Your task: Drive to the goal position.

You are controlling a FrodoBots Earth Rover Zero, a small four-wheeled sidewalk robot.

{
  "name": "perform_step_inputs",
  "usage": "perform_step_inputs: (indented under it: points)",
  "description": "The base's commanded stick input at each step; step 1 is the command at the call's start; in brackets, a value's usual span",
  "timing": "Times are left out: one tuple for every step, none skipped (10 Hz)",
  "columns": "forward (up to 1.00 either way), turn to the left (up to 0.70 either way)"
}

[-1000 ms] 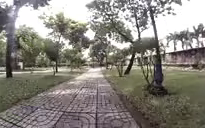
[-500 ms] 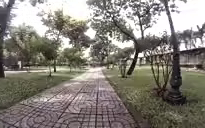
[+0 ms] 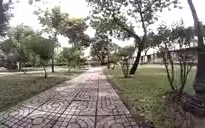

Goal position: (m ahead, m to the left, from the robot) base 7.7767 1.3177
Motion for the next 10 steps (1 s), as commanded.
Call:
perform_step_inputs:
  points:
    - [1.0,0.0]
    - [1.0,0.0]
    - [1.0,0.0]
    - [1.0,0.0]
    - [1.0,0.0]
    - [1.0,0.0]
    - [1.0,0.0]
    - [1.0,0.0]
    - [1.0,0.0]
    - [1.0,0.0]
